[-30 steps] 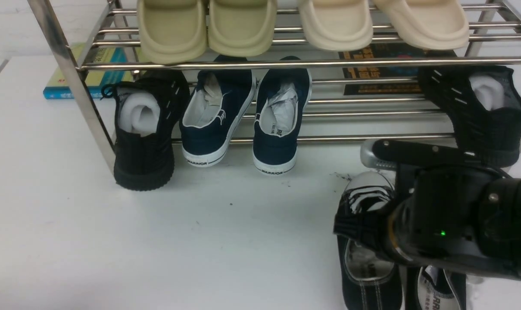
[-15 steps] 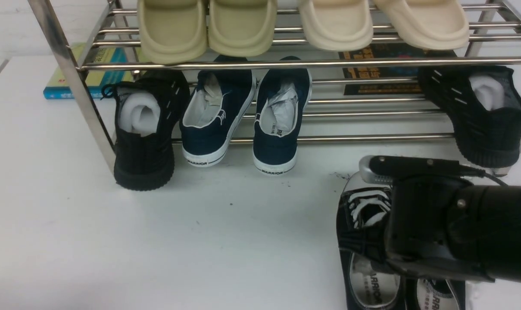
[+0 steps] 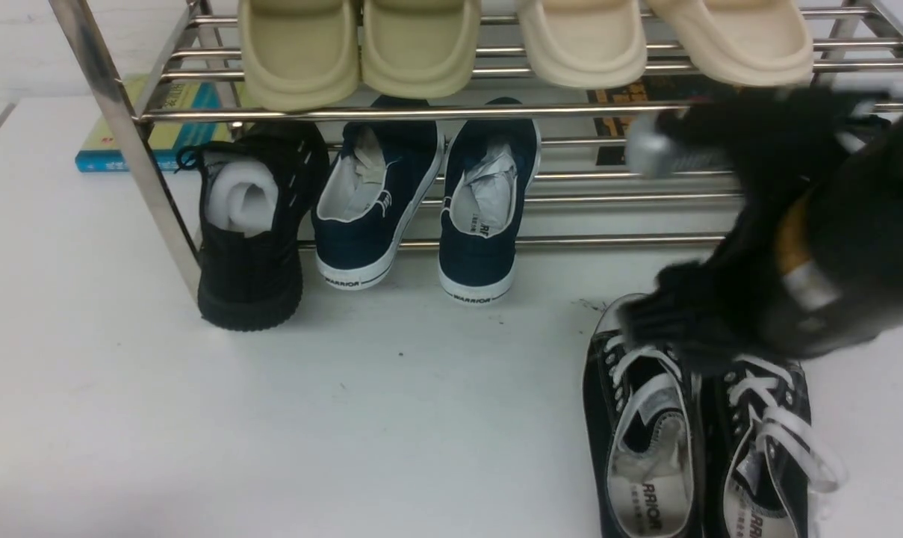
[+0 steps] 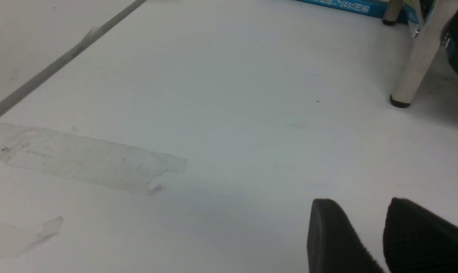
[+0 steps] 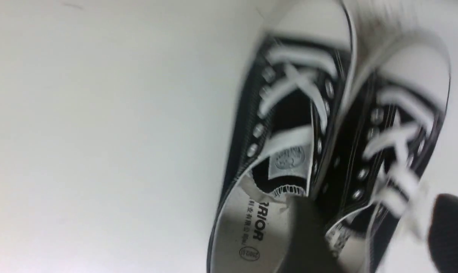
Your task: Take the shoes off the shelf with your hand on the white table.
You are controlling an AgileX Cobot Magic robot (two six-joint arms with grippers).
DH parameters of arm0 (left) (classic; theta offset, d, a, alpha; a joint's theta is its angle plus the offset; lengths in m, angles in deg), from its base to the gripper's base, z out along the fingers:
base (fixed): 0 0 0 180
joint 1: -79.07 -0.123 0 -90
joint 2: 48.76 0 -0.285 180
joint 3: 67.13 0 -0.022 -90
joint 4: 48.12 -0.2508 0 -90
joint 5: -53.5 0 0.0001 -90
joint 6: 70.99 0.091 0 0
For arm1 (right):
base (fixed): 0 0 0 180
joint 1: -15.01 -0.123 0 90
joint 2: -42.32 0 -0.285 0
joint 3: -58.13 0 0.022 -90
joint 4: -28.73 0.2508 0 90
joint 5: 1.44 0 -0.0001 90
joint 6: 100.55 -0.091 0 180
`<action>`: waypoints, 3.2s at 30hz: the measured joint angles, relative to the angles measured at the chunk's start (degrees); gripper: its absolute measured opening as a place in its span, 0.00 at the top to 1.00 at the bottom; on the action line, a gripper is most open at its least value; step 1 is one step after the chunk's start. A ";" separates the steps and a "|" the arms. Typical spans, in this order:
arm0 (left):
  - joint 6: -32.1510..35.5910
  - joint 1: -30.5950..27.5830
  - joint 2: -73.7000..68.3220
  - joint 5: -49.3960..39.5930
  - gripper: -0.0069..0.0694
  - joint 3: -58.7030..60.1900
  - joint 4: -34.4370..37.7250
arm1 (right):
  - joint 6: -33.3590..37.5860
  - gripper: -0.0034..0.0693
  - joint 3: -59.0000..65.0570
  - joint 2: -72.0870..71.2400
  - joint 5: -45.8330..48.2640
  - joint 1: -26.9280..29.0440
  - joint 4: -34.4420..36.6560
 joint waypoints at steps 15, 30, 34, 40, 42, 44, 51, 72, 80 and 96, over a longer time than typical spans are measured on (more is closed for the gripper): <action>0.00 0.00 0.00 0.00 0.59 0.00 0.00 | 16.96 0.97 30.76 -38.64 -25.34 0.00 0.18; 0.00 0.00 0.00 -0.02 0.59 0.00 0.00 | 15.42 0.97 48.33 -45.30 -54.52 0.00 -10.03; 0.00 0.00 0.00 -0.02 0.59 0.00 0.00 | 15.25 0.96 48.33 -45.32 -54.52 0.00 -10.16; 0.00 0.00 0.00 -0.02 0.59 0.00 0.00 | 15.19 0.96 48.33 -45.32 -54.52 0.00 -10.16; 0.00 0.00 0.00 -0.02 0.59 0.00 0.00 | 15.19 0.96 48.33 -45.32 -54.52 0.00 -10.16; 0.00 0.00 0.00 -0.02 0.59 0.00 0.00 | 15.19 0.95 48.33 -45.32 -54.40 0.00 -8.73; 0.00 0.00 0.00 -0.02 0.59 0.00 -0.04 | 15.00 0.95 48.79 -48.42 -54.29 2.15 9.48; 0.00 0.00 0.00 -0.09 0.59 0.00 -0.18 | 15.00 0.92 76.41 -76.09 -51.99 52.35 24.57; 0.00 0.00 0.00 -0.09 0.59 0.00 -0.20 | 15.00 0.91 76.29 -76.09 -50.16 52.70 24.77; 0.00 0.00 0.00 -0.09 0.59 0.00 -0.20 | 19.79 0.89 76.13 -76.09 -49.06 52.70 24.18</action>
